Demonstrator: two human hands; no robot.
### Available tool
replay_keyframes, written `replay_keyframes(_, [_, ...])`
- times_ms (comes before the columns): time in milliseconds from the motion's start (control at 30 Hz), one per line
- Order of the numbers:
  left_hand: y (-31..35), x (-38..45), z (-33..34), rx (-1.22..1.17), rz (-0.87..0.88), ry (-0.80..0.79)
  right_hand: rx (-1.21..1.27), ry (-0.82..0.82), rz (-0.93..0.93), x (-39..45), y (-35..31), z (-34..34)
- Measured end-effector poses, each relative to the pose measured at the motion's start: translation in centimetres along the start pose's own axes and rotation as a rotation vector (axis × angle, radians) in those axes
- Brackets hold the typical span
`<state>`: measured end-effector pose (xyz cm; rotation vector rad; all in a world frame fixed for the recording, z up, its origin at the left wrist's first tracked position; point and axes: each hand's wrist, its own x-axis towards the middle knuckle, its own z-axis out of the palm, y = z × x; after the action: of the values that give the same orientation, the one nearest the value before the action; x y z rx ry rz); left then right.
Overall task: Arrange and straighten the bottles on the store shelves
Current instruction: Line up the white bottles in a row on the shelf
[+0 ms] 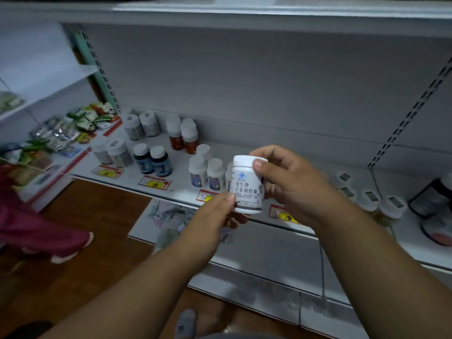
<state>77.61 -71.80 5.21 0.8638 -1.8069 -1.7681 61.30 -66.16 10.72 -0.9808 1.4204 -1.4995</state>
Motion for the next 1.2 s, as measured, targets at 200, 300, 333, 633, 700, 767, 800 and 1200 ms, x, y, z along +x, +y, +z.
replay_keyframes(200, [0.5,1.7,-5.6,0.118,0.160,0.045,-0.039,0.060,-0.053,3.5,-0.1,3.7])
replay_keyframes(300, [0.7,3.5,-10.1,0.255,0.214,0.035,-0.096,0.098,-0.110,6.5,-0.3,6.7])
replay_keyframes(333, [0.7,4.2,-11.6,0.301,0.219,0.016,-0.098,0.129,-0.128,7.4,-0.4,7.6])
replay_keyframes(633, [1.7,10.6,-9.8,0.275,0.330,-0.333,-0.092,0.597,-0.114,2.9,-1.2,5.6])
replay_keyframes(700, [1.5,10.5,-4.4,0.217,0.305,-0.494,-0.157,0.765,-0.112,-1.8,-1.0,3.2])
replay_keyframes(767, [1.0,9.3,1.6,0.197,0.348,-0.650,-0.220,0.910,-0.079,-7.3,-0.9,0.9])
replay_keyframes(800, [1.0,8.1,4.4,0.208,0.382,-0.711,-0.240,0.966,-0.063,-10.1,-0.8,-0.1])
replay_keyframes(1200, [1.7,-9.4,37.1,0.173,0.440,-1.156,-0.470,1.379,0.039,-41.8,-1.6,-15.0])
